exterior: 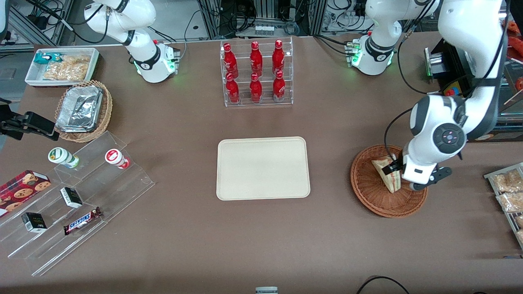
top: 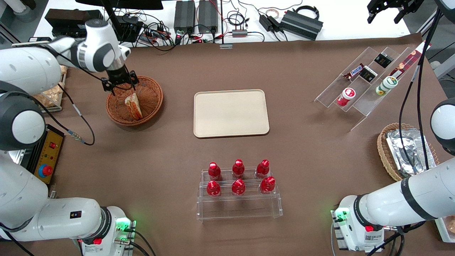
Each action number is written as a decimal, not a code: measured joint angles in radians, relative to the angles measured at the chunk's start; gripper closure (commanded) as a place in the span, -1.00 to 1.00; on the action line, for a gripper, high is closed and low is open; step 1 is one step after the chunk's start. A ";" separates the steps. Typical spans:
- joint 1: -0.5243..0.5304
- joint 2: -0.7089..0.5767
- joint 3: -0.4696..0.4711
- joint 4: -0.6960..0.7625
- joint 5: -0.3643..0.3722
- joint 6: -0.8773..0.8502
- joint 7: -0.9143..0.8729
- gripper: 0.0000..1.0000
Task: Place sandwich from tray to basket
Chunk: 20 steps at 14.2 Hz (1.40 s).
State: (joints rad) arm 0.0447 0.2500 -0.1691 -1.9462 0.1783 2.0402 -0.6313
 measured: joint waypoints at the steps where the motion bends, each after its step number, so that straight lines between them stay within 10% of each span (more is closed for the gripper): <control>1: 0.000 -0.035 -0.001 0.022 0.000 -0.048 0.015 -1.00; 10: -0.002 -0.220 -0.004 0.305 -0.027 -0.591 0.214 -1.00; 20: -0.002 -0.242 -0.003 0.407 -0.103 -0.711 0.358 -1.00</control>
